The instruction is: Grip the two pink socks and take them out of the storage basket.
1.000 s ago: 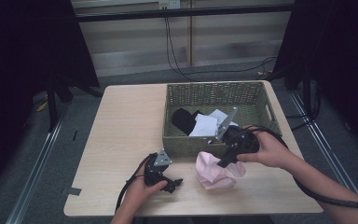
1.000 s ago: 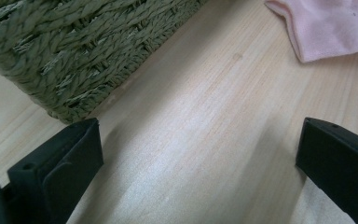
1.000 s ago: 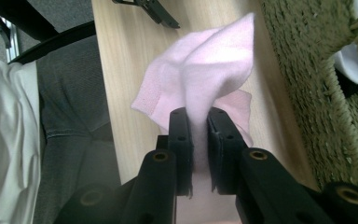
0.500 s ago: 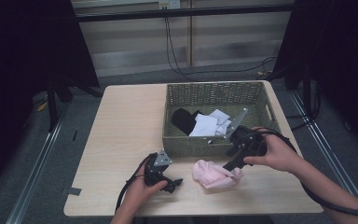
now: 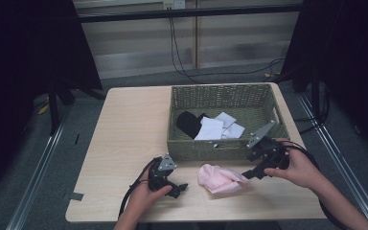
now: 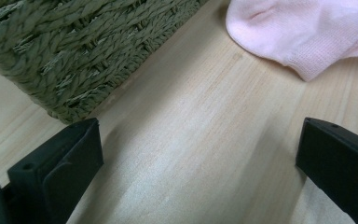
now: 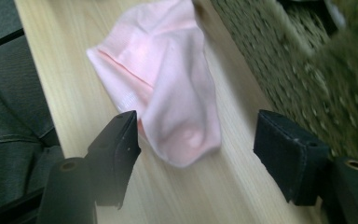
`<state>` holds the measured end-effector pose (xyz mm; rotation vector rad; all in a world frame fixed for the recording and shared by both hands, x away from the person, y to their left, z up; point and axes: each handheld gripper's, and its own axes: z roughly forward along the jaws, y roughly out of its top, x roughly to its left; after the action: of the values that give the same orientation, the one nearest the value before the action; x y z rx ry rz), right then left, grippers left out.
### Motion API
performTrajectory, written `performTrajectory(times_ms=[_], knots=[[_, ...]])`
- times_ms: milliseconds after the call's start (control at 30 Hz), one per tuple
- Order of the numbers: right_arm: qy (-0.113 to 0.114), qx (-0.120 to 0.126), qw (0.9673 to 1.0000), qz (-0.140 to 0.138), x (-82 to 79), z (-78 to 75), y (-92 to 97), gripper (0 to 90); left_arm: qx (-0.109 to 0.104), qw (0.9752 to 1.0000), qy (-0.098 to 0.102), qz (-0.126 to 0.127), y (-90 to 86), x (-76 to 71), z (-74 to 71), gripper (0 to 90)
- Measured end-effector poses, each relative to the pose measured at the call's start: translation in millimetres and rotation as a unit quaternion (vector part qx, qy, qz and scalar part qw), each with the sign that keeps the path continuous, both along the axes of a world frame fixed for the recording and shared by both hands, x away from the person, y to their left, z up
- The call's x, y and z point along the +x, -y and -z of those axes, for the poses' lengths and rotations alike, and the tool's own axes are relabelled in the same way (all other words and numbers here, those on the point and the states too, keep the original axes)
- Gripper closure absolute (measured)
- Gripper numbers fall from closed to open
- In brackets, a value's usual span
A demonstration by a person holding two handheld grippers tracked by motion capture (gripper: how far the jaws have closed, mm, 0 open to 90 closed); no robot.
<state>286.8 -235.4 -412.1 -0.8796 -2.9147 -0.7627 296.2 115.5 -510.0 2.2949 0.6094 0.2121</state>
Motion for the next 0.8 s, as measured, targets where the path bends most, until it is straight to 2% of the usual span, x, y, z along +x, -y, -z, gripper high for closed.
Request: performTrajectory(times_ms=[33, 100, 133, 167, 267, 333, 367, 400, 467, 533, 567, 633, 700, 767, 800], knots=[[-0.001, 0.002, 0.9999, 0.01, -1.8, 2.2, 2.5, 28.4, 0.0, 1.0, 0.0, 0.0, 0.0, 0.0, 0.1, 0.0], [-0.003, 0.023, 0.9994, 0.027, -6.7, 13.5, 14.7, 28.1, 0.0, 1.0, 0.0, 0.0, 0.0, 0.0, 0.1, 0.0], [-0.003, 0.023, 0.9994, 0.027, -6.7, 13.5, 14.7, 28.1, 0.0, 1.0, 0.0, 0.0, 0.0, 0.0, 0.1, 0.0], [0.004, 0.021, 0.999, 0.039, -10.8, 19.7, 22.1, 27.8, 0.0, 1.0, 0.0, 0.0, 0.0, 0.0, 0.0, 0.0], [0.005, 0.034, 0.9982, 0.049, -15.6, 26.4, 29.9, 27.4, 0.0, 1.0, 0.0, 0.0, 0.0, 0.0, 0.0, 0.0], [0.008, 0.052, 0.9967, 0.061, -19.8, 33.1, 37.1, 27.3, 0.0, 1.0, 0.0, 0.0, 0.0, 0.0, 0.1, 0.0], [0.008, 0.062, 0.9954, 0.072, -22.9, 41.8, 43.7, 27.3, 0.0, 1.0, 0.0, 0.0, 0.0, 0.0, 0.0, 0.0], [0.008, 0.062, 0.9954, 0.072, -22.9, 41.8, 43.7, 27.3, 0.0, 1.0, 0.0, 0.0, 0.0, 0.0, 0.0, 0.0], [0.017, 0.057, 0.9948, 0.083, -26.3, 53.1, 51.8, 27.1, 0.0, 1.0, 0.0, 0.0, 0.0, 0.0, 0.1, 0.0], [0.019, 0.052, 0.9951, 0.082, -27.4, 55.1, 53.6, 27.0, 0.0, 1.0, 0.0, 0.0, 0.0, 0.0, 0.0, 0.0], [0.03, 0.051, 0.9949, 0.082, -30.1, 57.3, 57.1, 26.6, 0.0, 1.0, 0.0, 0.0, 0.0, 0.0, 0.1, 0.0], [0.032, 0.054, 0.9944, 0.085, -31.4, 57.9, 58.3, 26.2, 0.0, 1.0, 0.0, 0.0, 0.0, 0.0, 0.1, 0.0], [0.049, 0.062, 0.9933, 0.084, -35.1, 62.0, 61.8, 24.5, 0.0, 1.0, 0.0, 0.0, 0.0, 0.0, 0.0, 0.0], [0.053, 0.061, 0.9933, 0.082, -35.8, 63.0, 62.0, 23.7, 0.0, 1.0, 0.0, 0.0, 0.0, 0.0, 0.1, 0.0], [0.046, 0.06, 0.9936, 0.084, -37.0, 63.4, 61.4, 22.9, 0.0, 1.0, 0.0, 0.0, 0.0, 0.0, 0.1, 0.0]])
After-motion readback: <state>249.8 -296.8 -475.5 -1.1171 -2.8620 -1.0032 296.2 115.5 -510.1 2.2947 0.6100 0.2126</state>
